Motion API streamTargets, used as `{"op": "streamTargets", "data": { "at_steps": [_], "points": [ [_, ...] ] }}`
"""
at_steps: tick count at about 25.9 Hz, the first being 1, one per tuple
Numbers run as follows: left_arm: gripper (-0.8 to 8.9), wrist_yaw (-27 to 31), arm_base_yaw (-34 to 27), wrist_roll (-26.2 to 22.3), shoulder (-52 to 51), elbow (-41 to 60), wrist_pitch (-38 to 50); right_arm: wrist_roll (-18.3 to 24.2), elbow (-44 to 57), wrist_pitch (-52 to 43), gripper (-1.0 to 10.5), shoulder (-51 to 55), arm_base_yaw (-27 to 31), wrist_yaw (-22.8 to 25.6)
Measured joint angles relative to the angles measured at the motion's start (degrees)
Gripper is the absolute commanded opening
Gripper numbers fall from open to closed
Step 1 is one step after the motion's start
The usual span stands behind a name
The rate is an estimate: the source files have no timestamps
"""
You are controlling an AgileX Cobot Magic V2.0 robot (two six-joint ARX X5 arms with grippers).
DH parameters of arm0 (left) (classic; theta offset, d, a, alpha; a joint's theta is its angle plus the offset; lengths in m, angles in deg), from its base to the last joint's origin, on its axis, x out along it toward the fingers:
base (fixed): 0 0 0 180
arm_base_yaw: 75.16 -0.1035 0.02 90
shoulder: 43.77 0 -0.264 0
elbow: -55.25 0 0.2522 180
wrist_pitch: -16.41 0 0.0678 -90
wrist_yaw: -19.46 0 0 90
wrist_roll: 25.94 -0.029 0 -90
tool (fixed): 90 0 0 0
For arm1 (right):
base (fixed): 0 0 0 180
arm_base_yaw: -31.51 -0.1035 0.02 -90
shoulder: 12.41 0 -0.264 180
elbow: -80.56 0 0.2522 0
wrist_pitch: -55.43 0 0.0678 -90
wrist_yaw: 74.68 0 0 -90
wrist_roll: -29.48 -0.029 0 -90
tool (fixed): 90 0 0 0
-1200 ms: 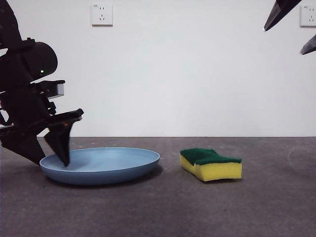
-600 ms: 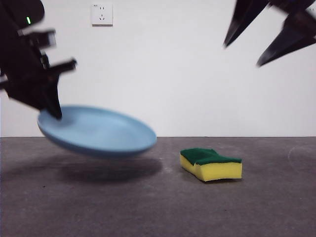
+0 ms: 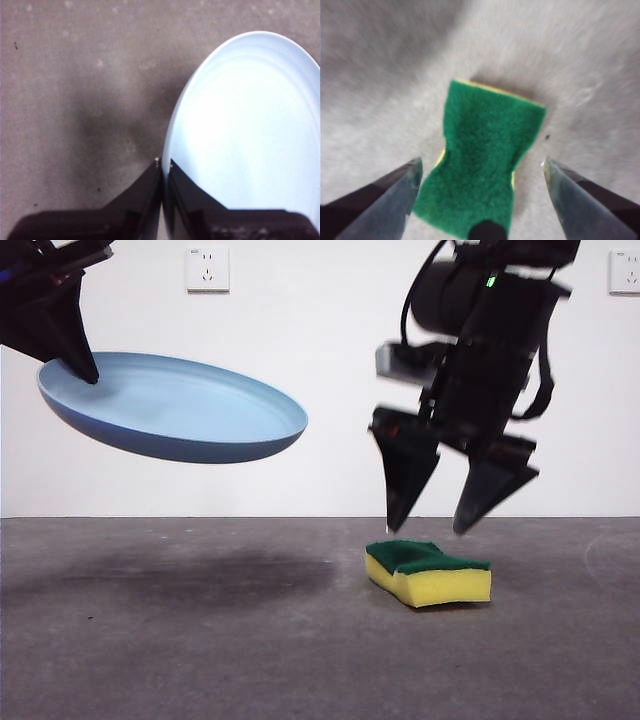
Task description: Pick up the plate,pick up the cloth,clean the plate with the cloth
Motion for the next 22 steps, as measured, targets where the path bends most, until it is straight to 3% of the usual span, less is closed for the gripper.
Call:
{"op": "streamTargets", "data": {
  "at_steps": [12, 22],
  "points": [
    [-0.07, 0.0, 0.0, -0.02, 0.0, 0.0, -0.11, 0.02, 0.0, -1.38, 4.0, -3.19, -0.35, 0.02],
    [-0.08, 0.0, 0.0, -0.02, 0.0, 0.0, -0.09, 0.02, -0.02, -1.51, 1.5, -4.72, -0.35, 0.0]
  ]
}}
